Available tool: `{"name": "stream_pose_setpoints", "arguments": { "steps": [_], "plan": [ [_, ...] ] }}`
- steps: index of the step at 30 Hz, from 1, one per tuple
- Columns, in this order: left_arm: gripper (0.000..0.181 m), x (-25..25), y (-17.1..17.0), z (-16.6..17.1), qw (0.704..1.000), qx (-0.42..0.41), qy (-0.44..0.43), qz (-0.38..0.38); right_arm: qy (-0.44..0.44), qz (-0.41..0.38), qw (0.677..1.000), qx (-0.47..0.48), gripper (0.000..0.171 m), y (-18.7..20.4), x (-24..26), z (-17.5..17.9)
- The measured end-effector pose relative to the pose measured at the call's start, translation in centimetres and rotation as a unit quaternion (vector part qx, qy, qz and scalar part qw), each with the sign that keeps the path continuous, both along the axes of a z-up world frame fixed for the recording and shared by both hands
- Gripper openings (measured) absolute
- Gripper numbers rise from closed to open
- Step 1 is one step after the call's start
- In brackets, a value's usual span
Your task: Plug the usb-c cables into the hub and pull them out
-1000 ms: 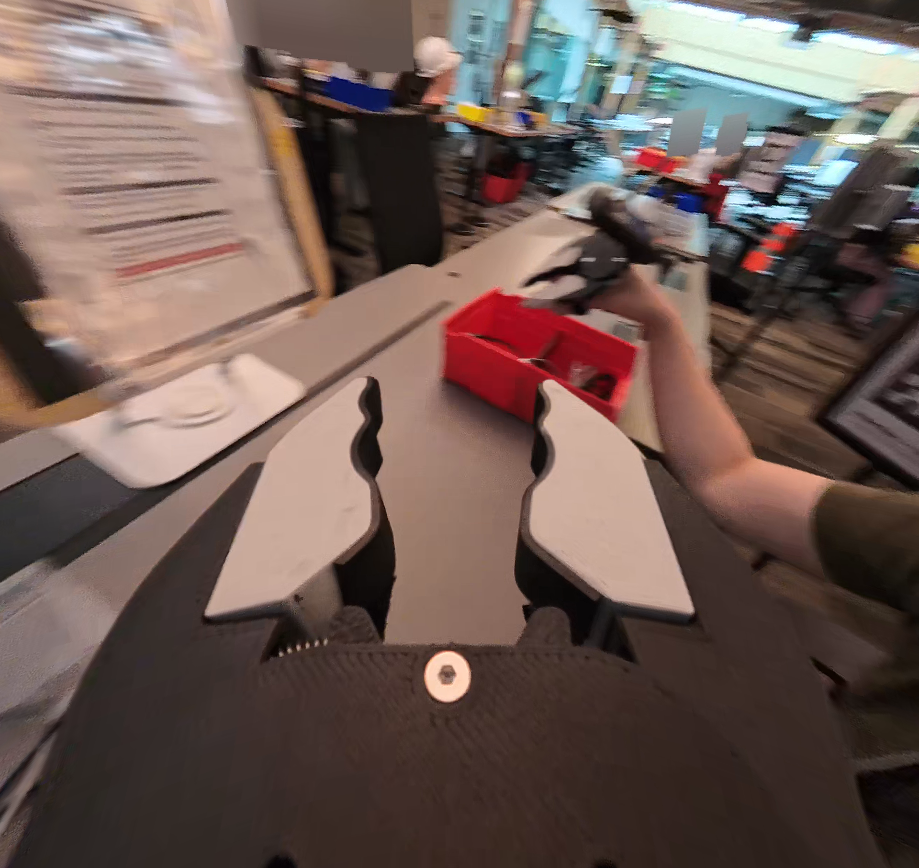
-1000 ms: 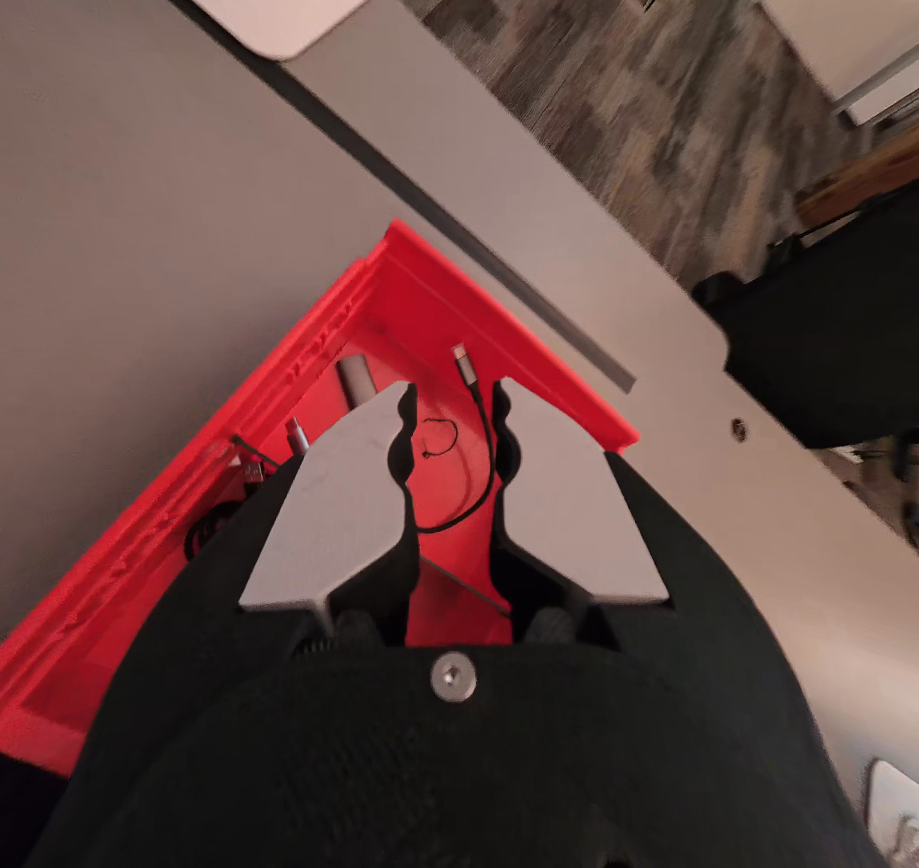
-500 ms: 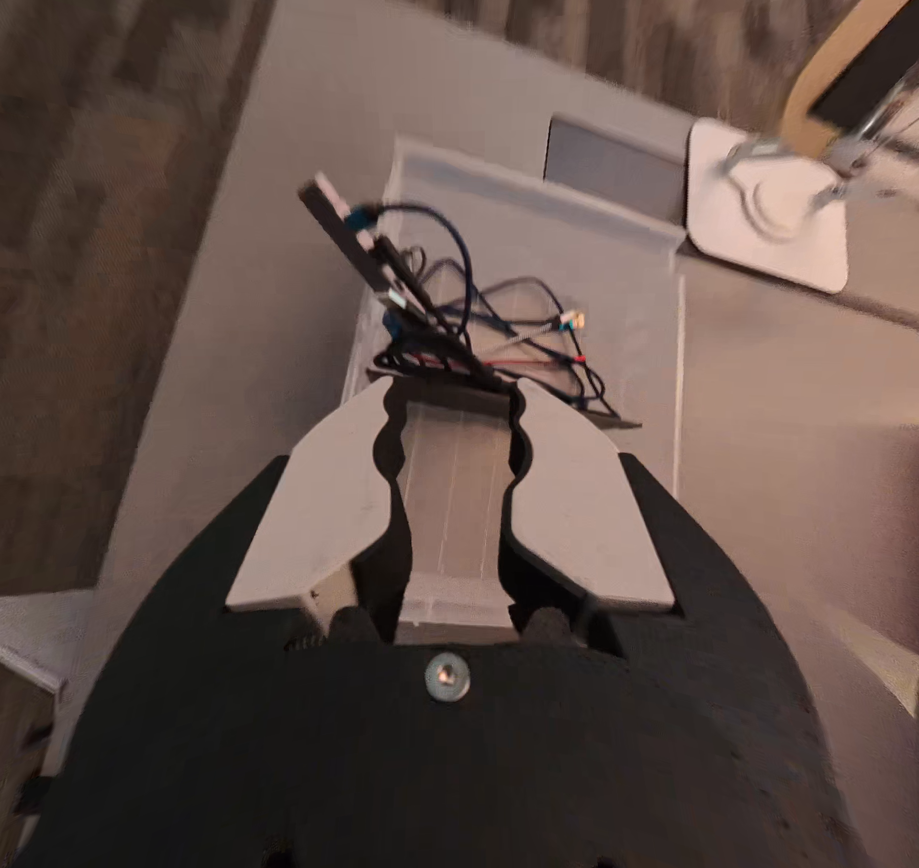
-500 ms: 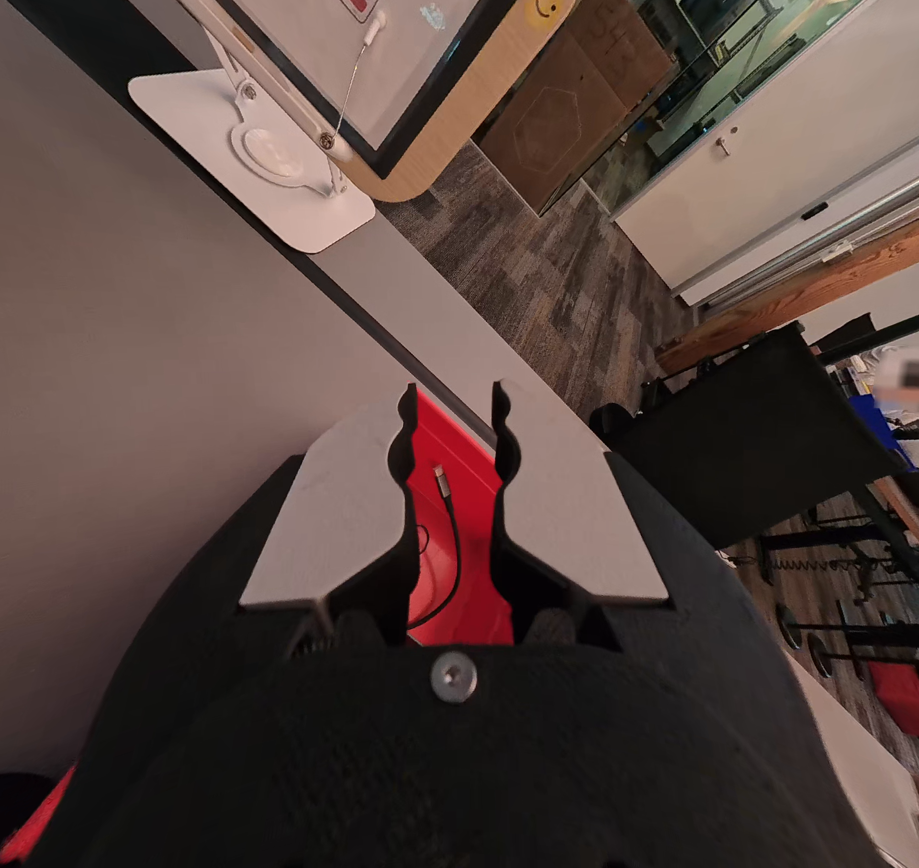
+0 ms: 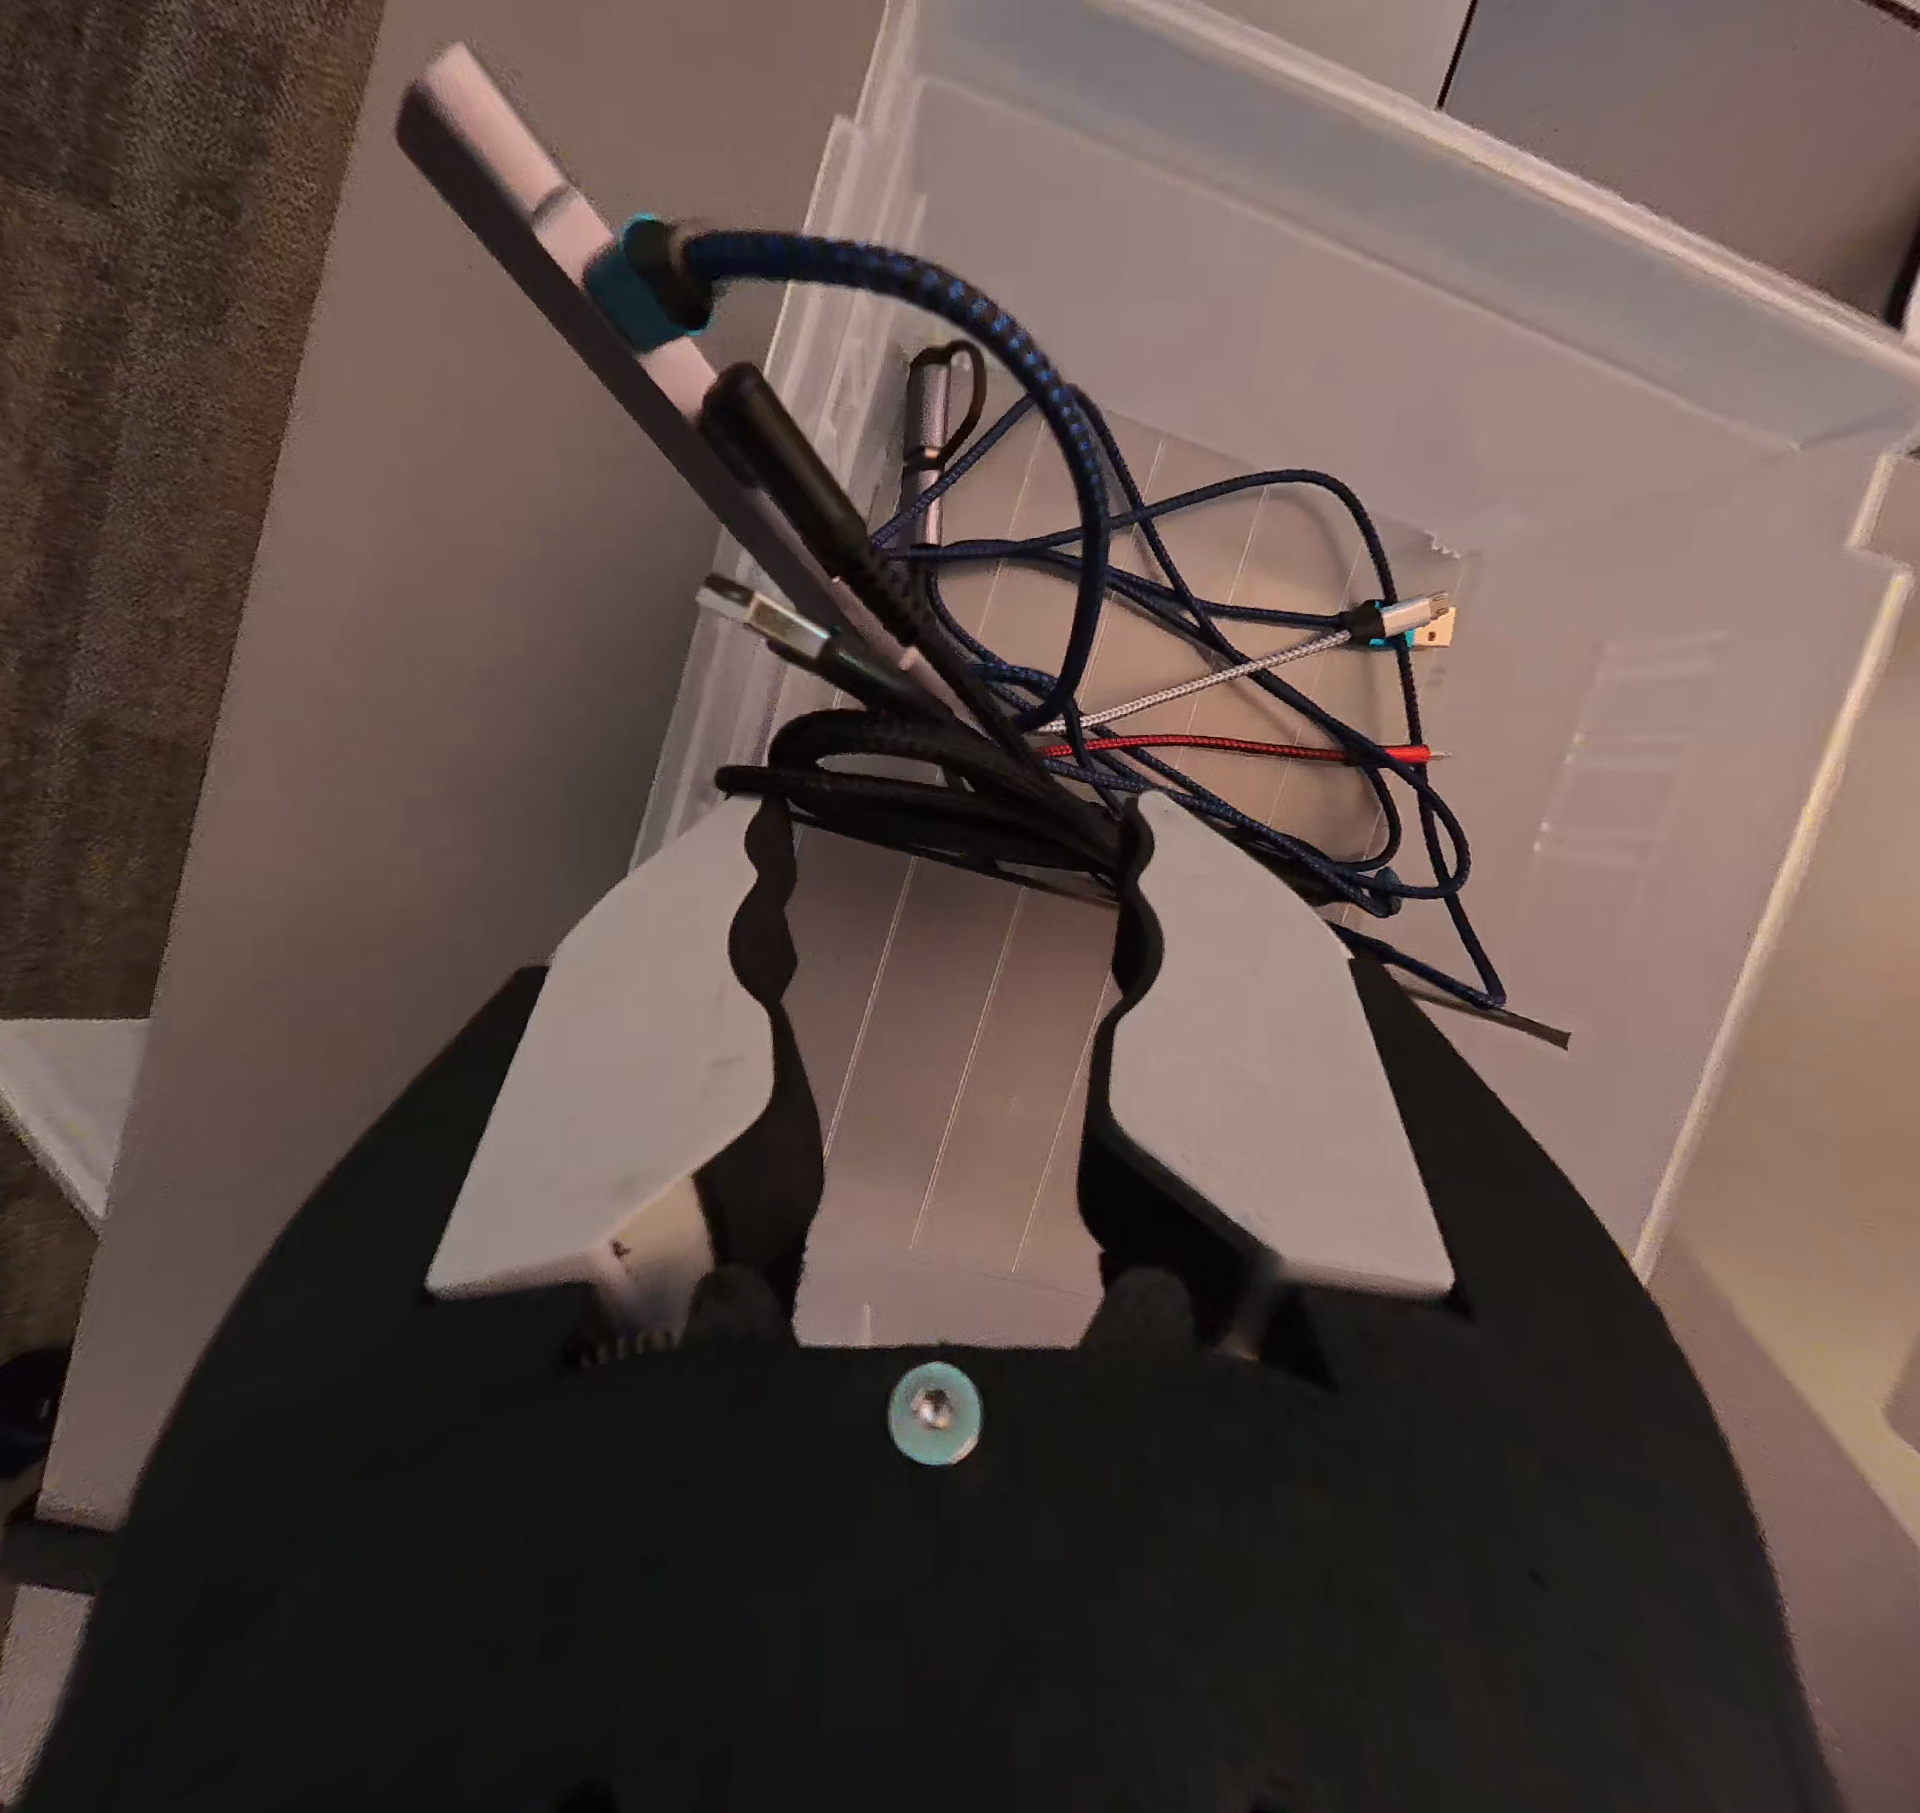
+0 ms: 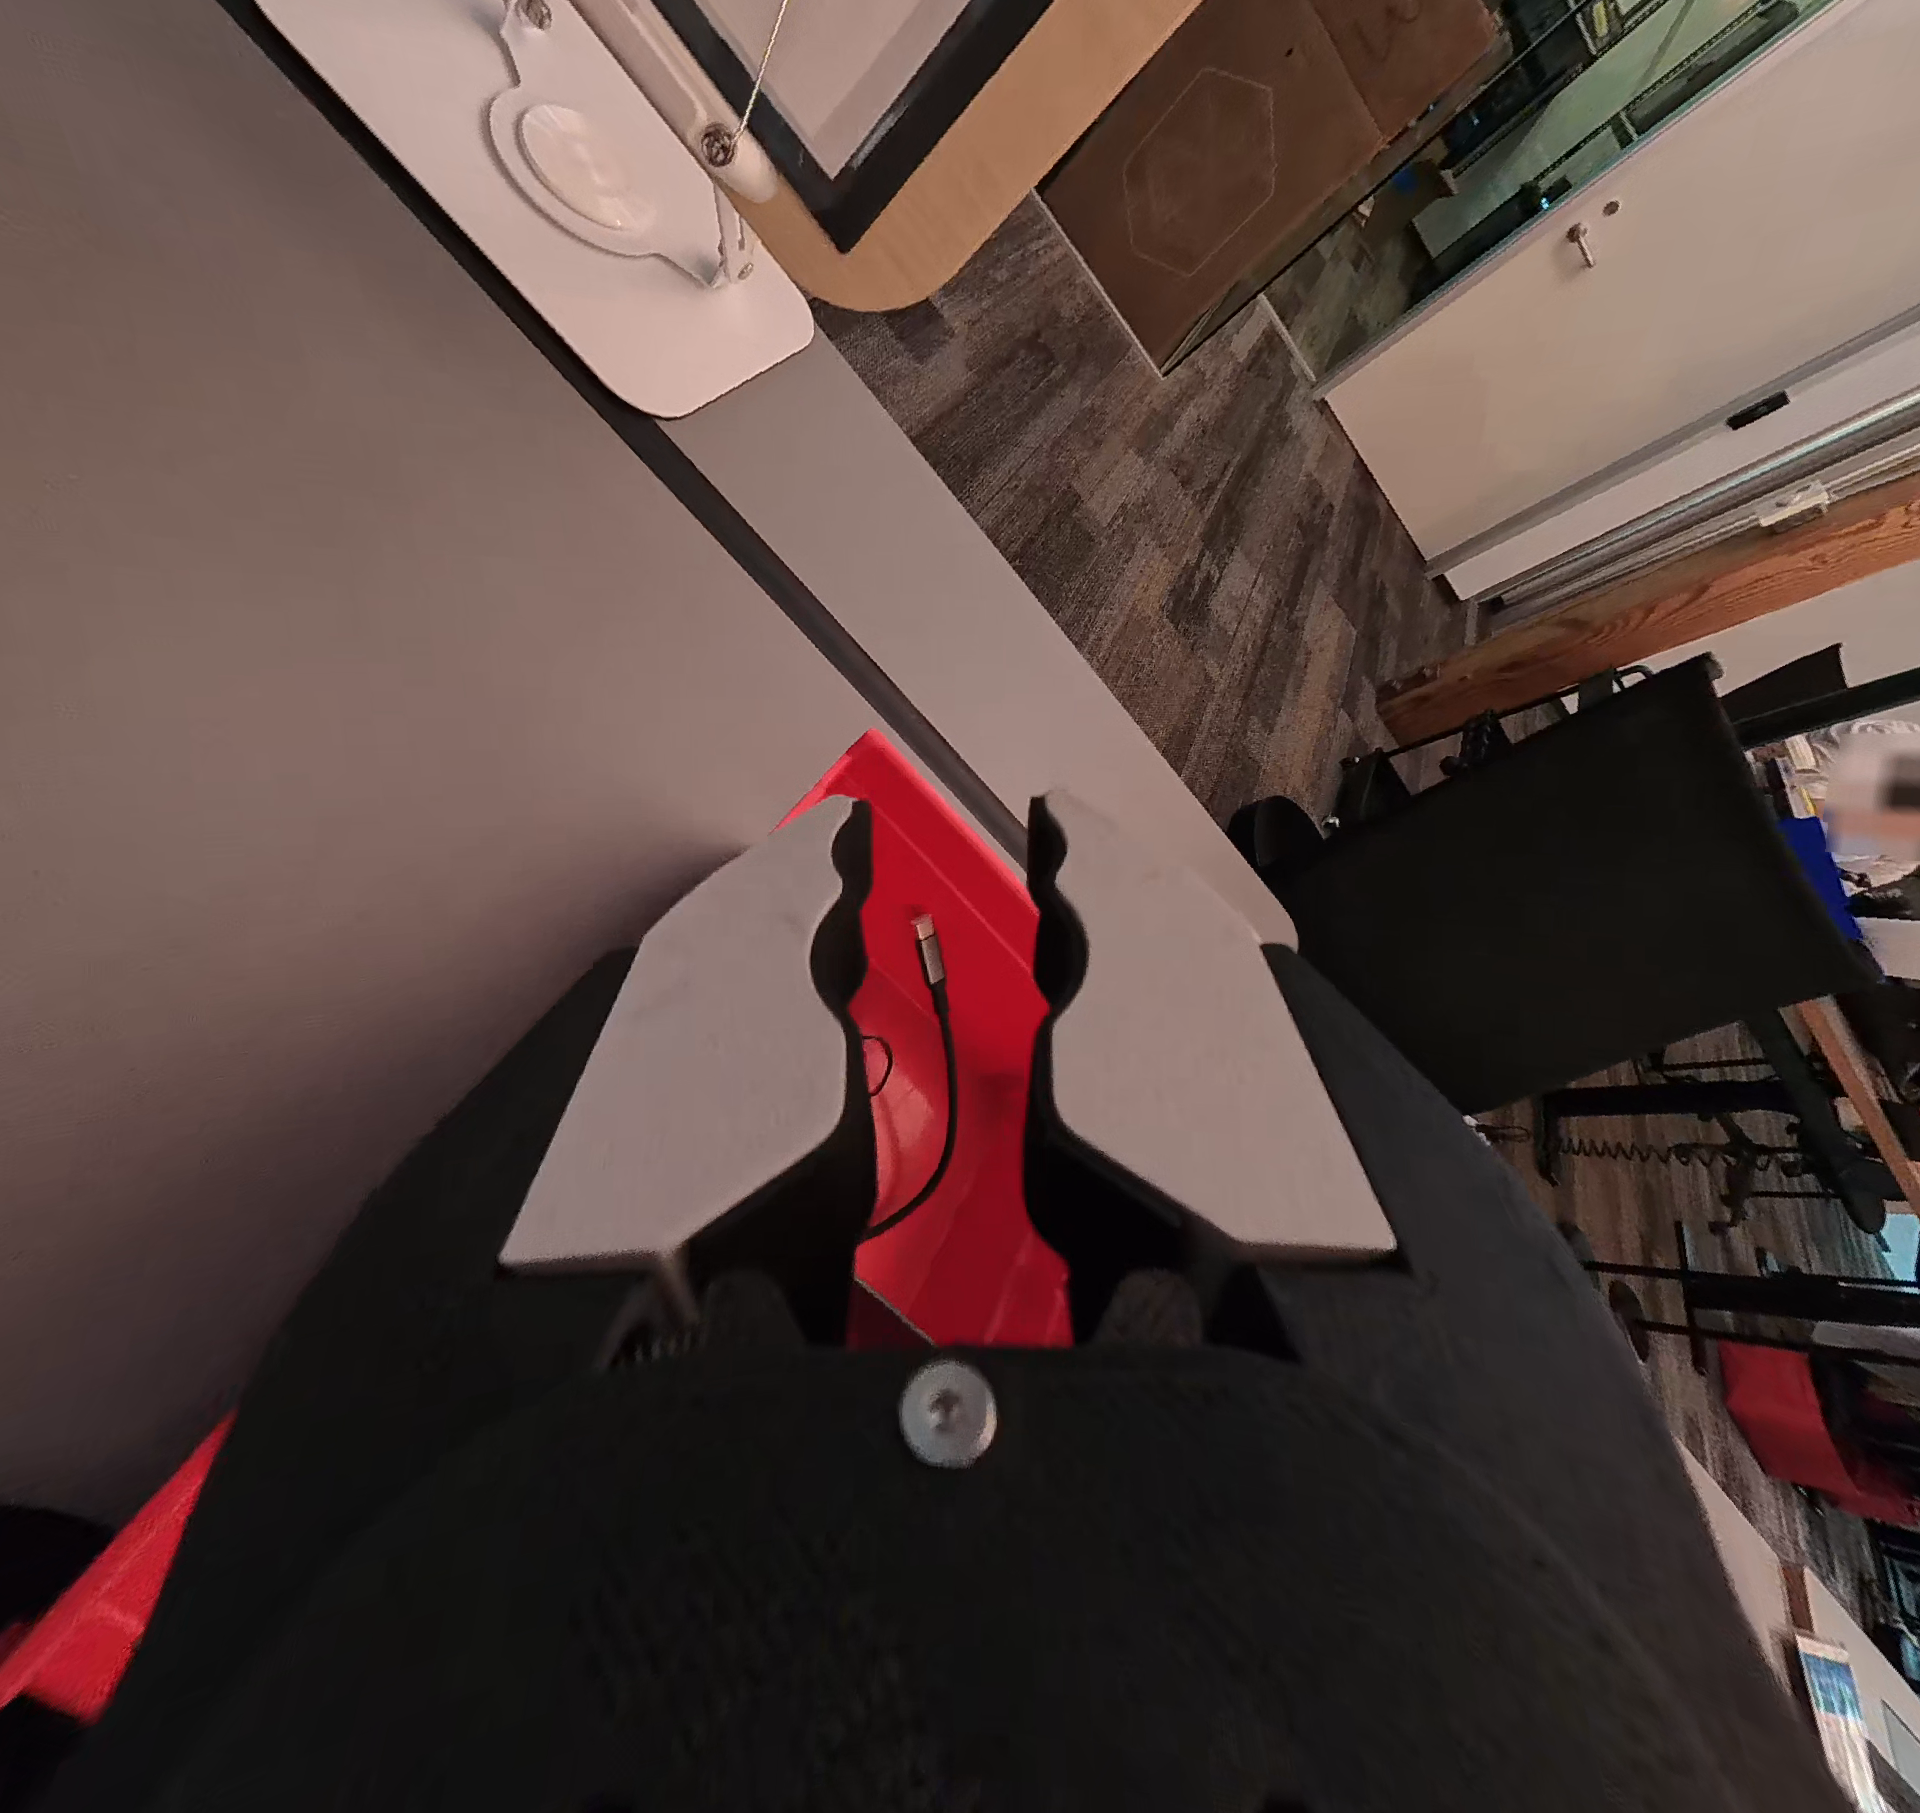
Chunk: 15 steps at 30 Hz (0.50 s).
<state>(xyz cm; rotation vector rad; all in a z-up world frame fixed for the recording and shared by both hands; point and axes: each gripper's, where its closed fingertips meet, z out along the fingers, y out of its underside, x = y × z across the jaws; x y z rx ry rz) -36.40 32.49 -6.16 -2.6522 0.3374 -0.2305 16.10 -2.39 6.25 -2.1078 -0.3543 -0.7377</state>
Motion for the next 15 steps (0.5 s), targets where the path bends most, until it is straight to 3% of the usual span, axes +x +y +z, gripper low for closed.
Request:
{"name": "stream_pose_setpoints", "arguments": {
  "steps": [15],
  "plan": [
    [0.050, -0.2, 0.7, -0.8, 0.999, -0.005, 0.009, -0.031, -0.030, 0.013, 0.996, -0.079, 0.028, -0.1, -0.6, -2.4]
  ]
}}
